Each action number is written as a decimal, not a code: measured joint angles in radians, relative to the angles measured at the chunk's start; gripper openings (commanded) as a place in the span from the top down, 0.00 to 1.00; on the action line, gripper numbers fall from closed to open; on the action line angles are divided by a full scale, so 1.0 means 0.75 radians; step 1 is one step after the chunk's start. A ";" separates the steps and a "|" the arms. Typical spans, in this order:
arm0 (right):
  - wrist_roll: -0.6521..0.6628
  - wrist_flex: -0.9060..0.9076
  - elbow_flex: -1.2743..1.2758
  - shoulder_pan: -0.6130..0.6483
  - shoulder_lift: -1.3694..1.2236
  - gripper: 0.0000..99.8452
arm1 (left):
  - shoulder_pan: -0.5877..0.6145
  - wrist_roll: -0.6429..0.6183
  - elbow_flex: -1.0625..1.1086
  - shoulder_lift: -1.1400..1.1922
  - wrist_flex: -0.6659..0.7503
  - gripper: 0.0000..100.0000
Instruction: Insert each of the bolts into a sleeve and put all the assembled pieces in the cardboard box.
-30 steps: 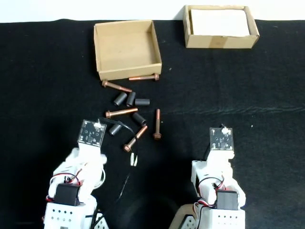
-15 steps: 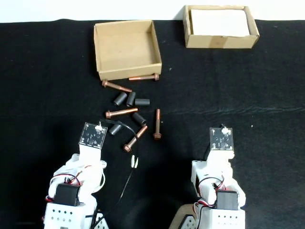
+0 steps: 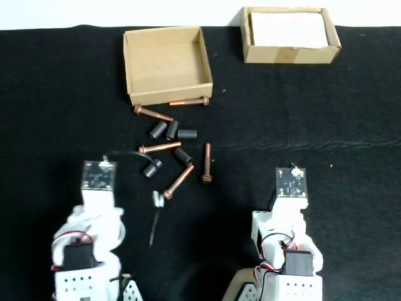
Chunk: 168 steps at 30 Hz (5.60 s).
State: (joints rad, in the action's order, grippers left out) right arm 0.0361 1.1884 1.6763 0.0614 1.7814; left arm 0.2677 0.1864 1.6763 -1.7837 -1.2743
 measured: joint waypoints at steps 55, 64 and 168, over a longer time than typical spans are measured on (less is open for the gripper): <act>-0.186 -0.094 0.000 0.176 0.000 0.98 | 0.059 0.207 -0.358 0.996 0.237 0.99; -0.186 -0.027 -0.121 0.241 -0.135 0.98 | 0.186 0.100 -0.571 1.461 0.282 0.99; 0.720 0.732 -3.654 0.759 -3.817 0.99 | 0.276 0.096 -0.616 1.543 0.299 0.99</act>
State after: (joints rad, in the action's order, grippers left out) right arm 0.5762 1.7377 -1.0641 0.6306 -1.0817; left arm 0.4749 0.2585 1.2144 -0.6268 -1.0503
